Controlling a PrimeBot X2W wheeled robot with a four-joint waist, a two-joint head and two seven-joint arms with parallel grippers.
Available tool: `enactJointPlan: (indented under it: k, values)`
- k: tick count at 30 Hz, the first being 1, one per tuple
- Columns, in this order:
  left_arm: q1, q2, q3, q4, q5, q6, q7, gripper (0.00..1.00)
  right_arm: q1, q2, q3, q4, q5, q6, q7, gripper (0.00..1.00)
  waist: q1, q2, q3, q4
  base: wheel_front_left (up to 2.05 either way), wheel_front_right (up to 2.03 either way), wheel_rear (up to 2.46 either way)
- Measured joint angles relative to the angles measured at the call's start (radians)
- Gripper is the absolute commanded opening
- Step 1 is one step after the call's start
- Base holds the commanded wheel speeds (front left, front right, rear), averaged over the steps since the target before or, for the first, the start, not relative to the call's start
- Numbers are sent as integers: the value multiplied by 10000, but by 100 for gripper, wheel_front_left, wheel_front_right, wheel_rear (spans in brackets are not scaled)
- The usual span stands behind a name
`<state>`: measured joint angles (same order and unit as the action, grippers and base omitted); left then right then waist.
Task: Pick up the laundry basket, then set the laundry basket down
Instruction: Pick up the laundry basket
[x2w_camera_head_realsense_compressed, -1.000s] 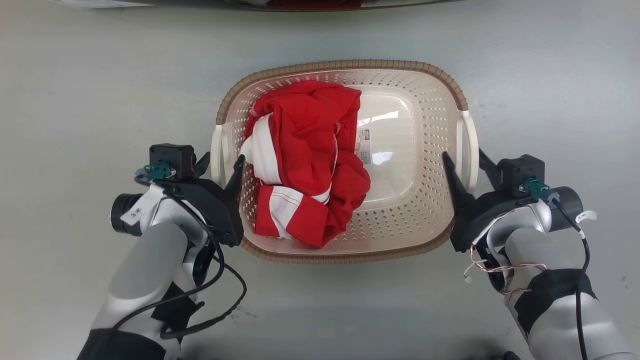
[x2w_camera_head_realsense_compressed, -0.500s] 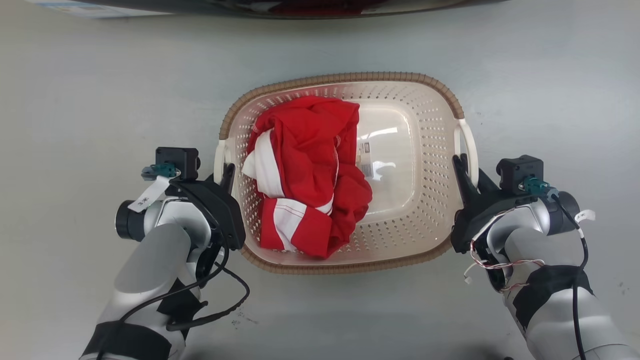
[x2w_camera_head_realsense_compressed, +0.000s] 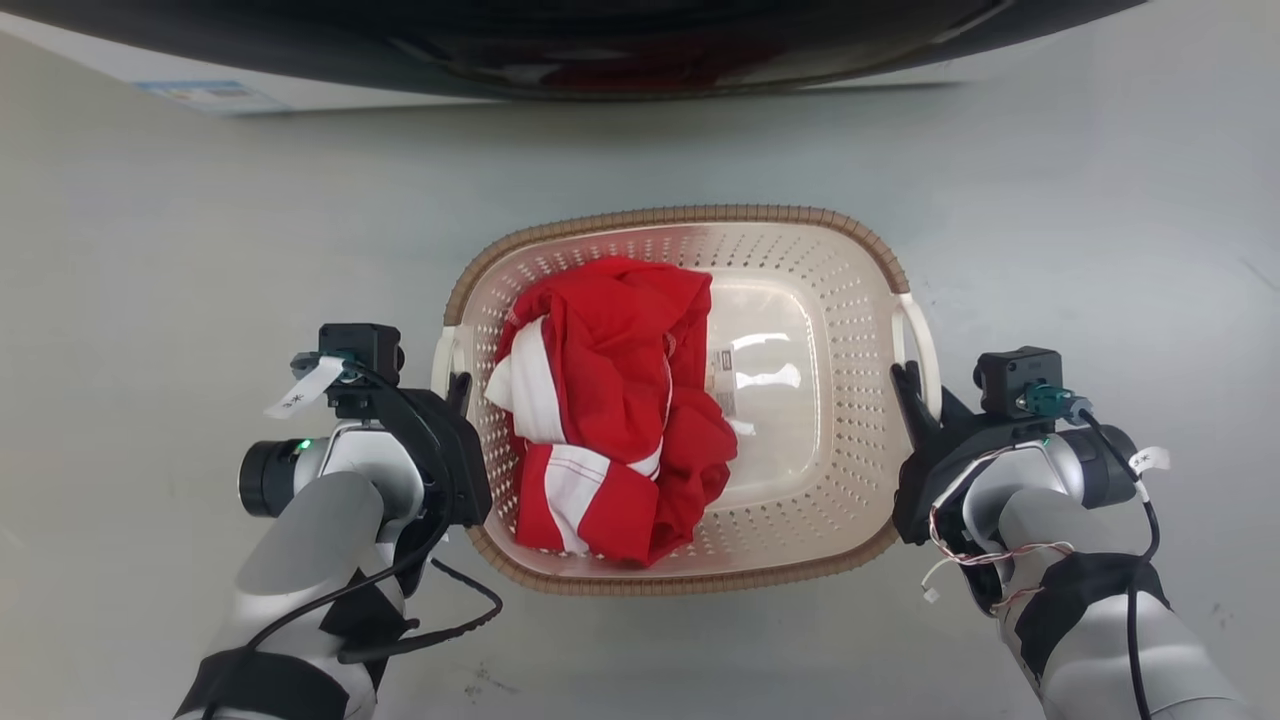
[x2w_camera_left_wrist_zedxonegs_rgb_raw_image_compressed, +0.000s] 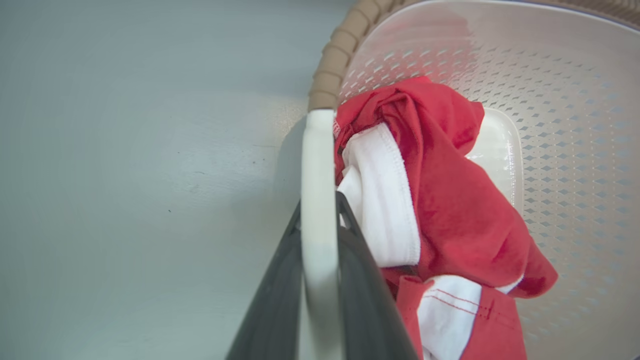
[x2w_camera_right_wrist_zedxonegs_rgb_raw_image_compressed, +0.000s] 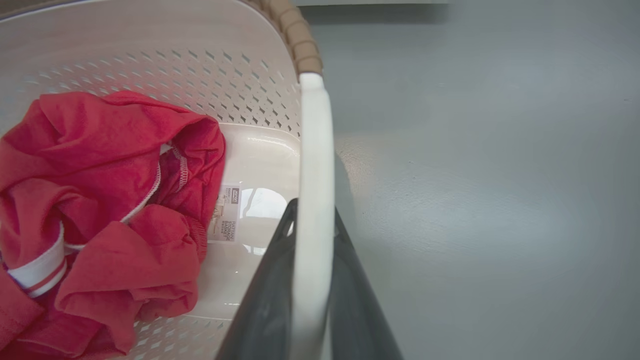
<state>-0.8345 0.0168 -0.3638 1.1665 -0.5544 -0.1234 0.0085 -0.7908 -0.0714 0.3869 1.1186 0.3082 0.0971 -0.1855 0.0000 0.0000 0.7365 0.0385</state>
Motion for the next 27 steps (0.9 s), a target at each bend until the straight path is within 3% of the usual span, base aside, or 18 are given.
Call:
enactJointPlan:
  k: [27]
  values:
    - [775,-138,-130,926,-633,-84,648,0,463,311,445,1212,359,190,918,0,-1,-1,-2606,-282,0,0,0]
